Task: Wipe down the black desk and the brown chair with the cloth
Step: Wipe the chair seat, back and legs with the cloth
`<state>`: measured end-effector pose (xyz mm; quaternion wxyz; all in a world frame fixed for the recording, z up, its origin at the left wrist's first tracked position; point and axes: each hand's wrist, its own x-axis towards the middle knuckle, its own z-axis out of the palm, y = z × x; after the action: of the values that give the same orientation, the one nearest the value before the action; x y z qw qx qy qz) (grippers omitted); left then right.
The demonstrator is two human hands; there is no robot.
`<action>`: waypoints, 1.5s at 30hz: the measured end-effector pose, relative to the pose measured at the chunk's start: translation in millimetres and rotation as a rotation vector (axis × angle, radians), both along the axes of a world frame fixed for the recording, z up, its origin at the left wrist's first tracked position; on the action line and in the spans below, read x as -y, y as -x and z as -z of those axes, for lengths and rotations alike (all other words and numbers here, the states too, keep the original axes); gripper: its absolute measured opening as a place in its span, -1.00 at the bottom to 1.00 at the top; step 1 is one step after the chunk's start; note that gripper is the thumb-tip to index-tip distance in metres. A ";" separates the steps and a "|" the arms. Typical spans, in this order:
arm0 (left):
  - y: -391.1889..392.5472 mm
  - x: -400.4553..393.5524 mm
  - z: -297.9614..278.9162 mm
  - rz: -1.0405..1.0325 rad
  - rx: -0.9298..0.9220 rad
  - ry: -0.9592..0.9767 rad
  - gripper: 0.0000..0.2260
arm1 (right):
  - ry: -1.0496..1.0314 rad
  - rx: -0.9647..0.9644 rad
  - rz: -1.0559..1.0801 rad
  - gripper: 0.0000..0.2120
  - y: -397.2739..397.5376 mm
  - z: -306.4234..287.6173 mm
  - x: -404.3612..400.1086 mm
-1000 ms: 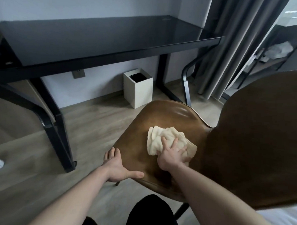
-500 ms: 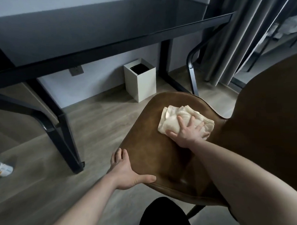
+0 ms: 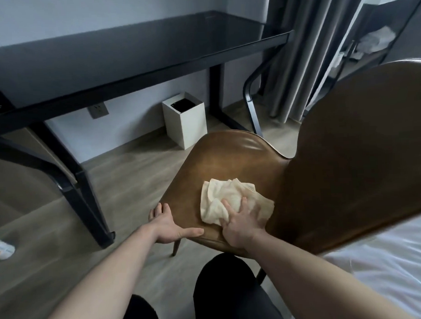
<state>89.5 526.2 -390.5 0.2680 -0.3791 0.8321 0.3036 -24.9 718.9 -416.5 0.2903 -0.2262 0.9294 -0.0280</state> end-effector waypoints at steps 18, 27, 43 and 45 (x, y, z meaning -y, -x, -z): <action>12.3 15.6 19.5 0.005 0.013 -0.018 0.61 | 0.059 0.035 0.180 -0.19 94.2 24.6 69.2; 11.5 15.8 24.4 0.003 -0.003 -0.048 0.66 | -0.076 -0.024 0.133 -0.26 161.2 14.5 66.6; 4.2 8.9 20.1 -0.030 -0.081 -0.004 0.73 | -0.145 0.101 -0.107 -0.42 13.6 -23.9 22.9; 3.6 7.3 20.8 -0.034 -0.086 0.000 0.73 | -0.168 0.096 -0.154 -0.45 7.1 -35.1 25.1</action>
<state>85.9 518.9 -411.3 0.2269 -0.3798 0.8362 0.3239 -32.0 693.9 -381.4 0.3537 -0.2703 0.8933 0.0617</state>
